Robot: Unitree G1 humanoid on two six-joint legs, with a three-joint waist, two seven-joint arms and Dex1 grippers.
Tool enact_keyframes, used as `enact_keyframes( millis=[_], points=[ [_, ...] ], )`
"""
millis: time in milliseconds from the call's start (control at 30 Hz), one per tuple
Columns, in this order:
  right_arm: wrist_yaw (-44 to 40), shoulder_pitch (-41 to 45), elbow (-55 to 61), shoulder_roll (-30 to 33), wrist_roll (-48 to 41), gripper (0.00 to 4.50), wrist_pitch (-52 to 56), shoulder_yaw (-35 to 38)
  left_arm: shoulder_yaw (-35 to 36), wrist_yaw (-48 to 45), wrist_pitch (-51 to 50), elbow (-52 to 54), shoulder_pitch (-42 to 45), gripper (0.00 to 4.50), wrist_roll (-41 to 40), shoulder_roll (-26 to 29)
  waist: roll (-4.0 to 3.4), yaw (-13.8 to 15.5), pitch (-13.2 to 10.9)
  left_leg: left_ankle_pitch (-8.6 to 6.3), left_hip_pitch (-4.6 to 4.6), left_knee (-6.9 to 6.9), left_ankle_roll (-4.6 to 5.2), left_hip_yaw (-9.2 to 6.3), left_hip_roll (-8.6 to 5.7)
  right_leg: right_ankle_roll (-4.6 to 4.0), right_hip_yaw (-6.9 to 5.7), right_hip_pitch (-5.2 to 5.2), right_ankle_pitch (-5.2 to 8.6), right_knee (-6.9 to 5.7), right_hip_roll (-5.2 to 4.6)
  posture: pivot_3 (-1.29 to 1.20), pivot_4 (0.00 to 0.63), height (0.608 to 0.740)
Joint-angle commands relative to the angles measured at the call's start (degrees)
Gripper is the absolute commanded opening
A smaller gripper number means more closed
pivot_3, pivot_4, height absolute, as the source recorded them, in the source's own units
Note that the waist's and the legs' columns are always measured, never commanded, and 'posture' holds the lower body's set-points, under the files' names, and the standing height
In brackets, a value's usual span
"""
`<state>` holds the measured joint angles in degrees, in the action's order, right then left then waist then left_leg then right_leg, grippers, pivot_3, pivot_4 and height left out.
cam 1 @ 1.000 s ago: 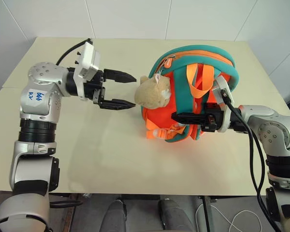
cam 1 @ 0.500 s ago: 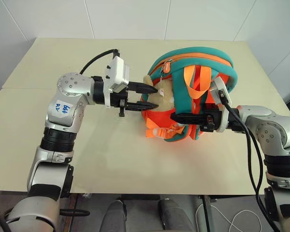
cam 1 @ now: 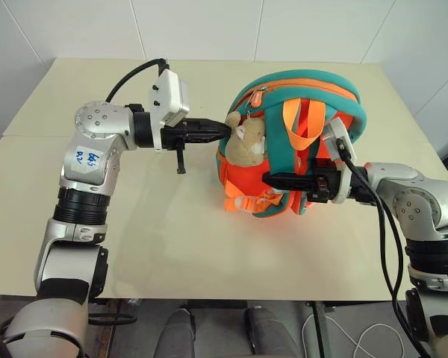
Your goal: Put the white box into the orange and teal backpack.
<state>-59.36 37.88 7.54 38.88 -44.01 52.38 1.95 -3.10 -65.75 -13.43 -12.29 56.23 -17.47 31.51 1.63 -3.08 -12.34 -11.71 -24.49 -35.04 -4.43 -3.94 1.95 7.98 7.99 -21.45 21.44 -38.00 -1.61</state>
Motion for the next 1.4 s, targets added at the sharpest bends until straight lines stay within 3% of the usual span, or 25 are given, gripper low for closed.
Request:
enact_keyframes(
  millis=[33,300,433,767,933,1033,1233,1400],
  points=[
    [0.12,-0.13,1.68,0.00,-0.73,0.10,-0.68,1.23,1.78,0.25,0.41,3.19,0.47,0.89,-1.78,0.11,0.00,-0.01,0.00,0.00,0.00,0.00,0.00,0.00,0.00,0.00,0.00,0.00,0.00,0.00,0.00,0.00,0.150,0.740],
    [0.65,-1.32,2.71,0.57,-1.15,0.10,-0.17,2.20,4.45,-2.28,-8.40,15.51,-7.39,3.36,-9.64,4.42,0.00,-0.16,0.00,0.00,0.00,0.04,0.00,0.00,0.04,0.00,0.00,-0.01,0.00,-0.01,0.01,0.00,0.150,0.740],
    [0.82,-1.27,2.67,0.28,-1.10,0.10,-0.27,2.11,4.11,2.26,-6.85,16.61,-8.94,4.45,-7.68,3.00,0.00,0.08,0.00,0.00,0.00,-0.03,0.00,0.00,0.03,0.02,0.00,0.02,-0.02,-0.01,0.01,0.00,0.150,0.740],
    [1.39,-1.07,3.27,0.18,-1.71,0.10,0.10,2.44,-3.79,8.03,2.23,14.71,-12.42,4.45,1.57,-3.63,0.00,0.00,0.00,0.01,0.01,-0.01,0.01,-0.02,-0.03,0.10,0.02,0.06,-0.07,0.05,0.00,0.00,0.150,0.740],
    [1.91,-1.30,3.54,0.07,-1.78,0.10,0.03,2.61,-3.31,14.20,6.40,10.49,-10.70,4.45,4.52,-8.07,0.00,0.21,0.00,0.00,0.01,-0.06,0.01,-0.02,-0.04,0.11,0.02,0.08,-0.07,0.05,-0.01,0.00,0.150,0.740],
    [2.23,-1.38,3.70,-0.16,-1.87,0.10,-0.05,2.58,-2.23,15.19,7.61,9.88,-10.07,3.85,4.54,-8.66,0.00,0.39,0.00,0.01,0.00,-0.09,0.03,-0.03,-0.05,0.14,0.03,0.09,-0.09,0.04,-0.02,0.00,0.150,0.740],
    [2.31,-1.62,3.30,-0.48,-1.82,0.10,-0.65,2.48,-0.80,17.09,8.54,8.83,-9.34,2.02,5.51,-7.26,0.00,0.38,0.00,0.01,0.01,-0.04,0.03,-0.02,-0.05,0.14,0.03,0.07,-0.09,0.06,-0.01,0.00,0.150,0.740],
    [2.43,-1.56,3.18,-1.00,-1.66,0.10,-0.91,2.26,3.13,13.62,5.13,8.92,-7.05,0.69,-0.52,-4.28,0.00,0.23,0.00,0.02,0.01,-0.05,0.03,-0.02,-0.05,0.14,0.03,0.07,-0.10,0.04,-0.01,0.00,0.150,0.740]
  ],
)
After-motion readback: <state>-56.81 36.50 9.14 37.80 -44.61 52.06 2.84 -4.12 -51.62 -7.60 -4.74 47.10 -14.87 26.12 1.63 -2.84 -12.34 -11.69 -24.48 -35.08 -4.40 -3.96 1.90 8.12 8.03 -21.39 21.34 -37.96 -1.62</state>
